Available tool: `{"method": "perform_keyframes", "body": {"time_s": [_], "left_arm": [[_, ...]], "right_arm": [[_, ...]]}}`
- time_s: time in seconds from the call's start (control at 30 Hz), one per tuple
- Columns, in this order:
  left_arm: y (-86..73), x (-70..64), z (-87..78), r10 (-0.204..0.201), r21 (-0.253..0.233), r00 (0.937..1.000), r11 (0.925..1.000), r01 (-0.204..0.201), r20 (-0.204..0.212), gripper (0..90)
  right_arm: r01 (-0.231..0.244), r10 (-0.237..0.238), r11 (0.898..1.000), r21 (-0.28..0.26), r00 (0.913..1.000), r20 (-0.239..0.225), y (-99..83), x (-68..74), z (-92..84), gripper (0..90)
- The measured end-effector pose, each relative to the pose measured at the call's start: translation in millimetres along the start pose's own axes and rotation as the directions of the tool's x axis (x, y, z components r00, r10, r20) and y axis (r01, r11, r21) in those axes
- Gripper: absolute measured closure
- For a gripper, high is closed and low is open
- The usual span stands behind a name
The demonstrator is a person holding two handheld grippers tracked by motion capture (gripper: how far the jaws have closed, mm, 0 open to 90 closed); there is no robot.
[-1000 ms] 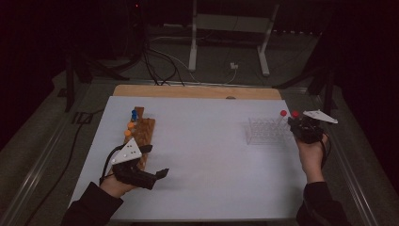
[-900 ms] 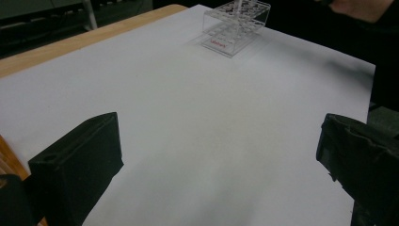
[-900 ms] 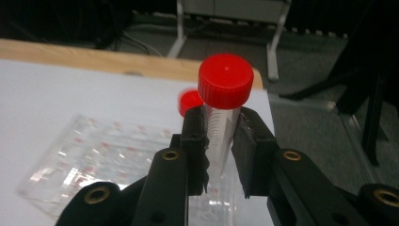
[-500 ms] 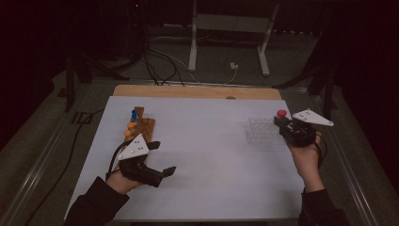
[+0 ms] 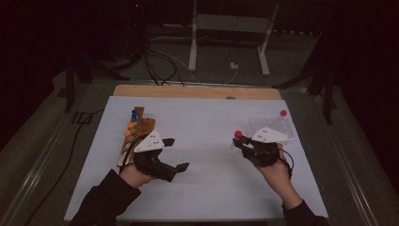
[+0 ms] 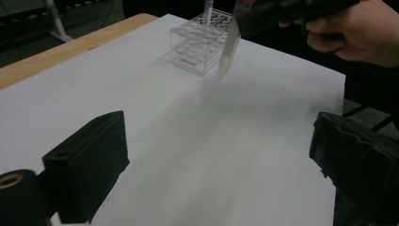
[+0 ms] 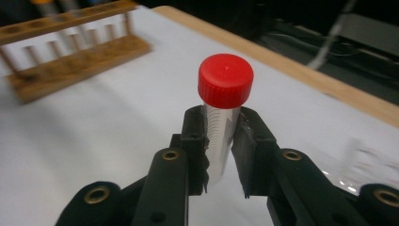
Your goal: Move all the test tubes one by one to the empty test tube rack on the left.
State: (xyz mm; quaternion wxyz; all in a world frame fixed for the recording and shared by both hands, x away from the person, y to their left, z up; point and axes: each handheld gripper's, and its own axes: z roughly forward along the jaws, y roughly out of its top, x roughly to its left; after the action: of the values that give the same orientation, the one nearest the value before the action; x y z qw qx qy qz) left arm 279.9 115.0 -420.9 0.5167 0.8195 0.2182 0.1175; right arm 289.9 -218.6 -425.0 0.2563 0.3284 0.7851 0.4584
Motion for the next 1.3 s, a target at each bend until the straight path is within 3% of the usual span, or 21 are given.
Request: {"method": "perform_keyframes", "body": {"time_s": [0.17, 0.33, 0.63, 0.87, 0.97, 1.1, 1.2, 1.3], "left_arm": [[9.2, -5.7, 12.5, 0.022, -0.007, 0.9995, 0.9997, -0.022, 0.023, 9.3], [16.8, -12.3, 24.9, 0.057, -0.016, 0.9977, 0.9983, -0.057, 0.036, 23.5], [26.8, -22.7, 51.6, 0.127, -0.003, 0.9912, 0.9919, -0.127, 0.035, 46.4], [28.0, -28.1, 63.3, 0.177, 0.012, 0.9836, 0.984, -0.178, 0.034, 71.2], [30.3, -29.2, 60.2, 0.198, 0.018, 0.9799, 0.98, -0.198, 0.029, 71.8], [34.1, -21.8, 43.6, 0.182, -0.002, 0.9833, 0.9833, -0.182, 0.002, 72.0], [36.1, -12.4, 23.7, 0.166, -0.014, 0.9853, 0.9859, -0.167, -0.04, 71.9], [37.5, -1.4, 1.6, 0.151, -0.017, 0.984, 0.988, -0.153, -0.094, 72.0]], "right_arm": [[0.041, -0.039, 0.999, 0.026, 0.996, -0.081, -2.0, 25.8, 10.5, 74.6], [0.064, -0.057, 0.997, 0.044, 0.9883, -0.141, -4.8, 43.4, 20.5, 74.6], [0.094, -0.082, 0.994, 0.056, 0.979, -0.187, -5.2, 58.9, 26.3, 74.5], [0.091, -0.08, 0.995, 0.051, 0.9787, -0.189, -3.6, 61.0, 24.7, 74.5], [0.074, -0.062, 0.996, 0.051, 0.9764, -0.207, -3.1, 58.5, 24.2, 72.3], [0.064, -0.053, 0.997, 0.051, 0.9803, -0.19, -2.9, 56.8, 21.9, 52.7], [0.048, -0.041, 0.998, 0.035, 0.9838, -0.174, -3.1, 53.0, 18.7, 42.6], [0.044, -0.04, 0.999, 0.025, 0.9858, -0.163, -2.6, 50.0, 15.6, 38.1]]}}
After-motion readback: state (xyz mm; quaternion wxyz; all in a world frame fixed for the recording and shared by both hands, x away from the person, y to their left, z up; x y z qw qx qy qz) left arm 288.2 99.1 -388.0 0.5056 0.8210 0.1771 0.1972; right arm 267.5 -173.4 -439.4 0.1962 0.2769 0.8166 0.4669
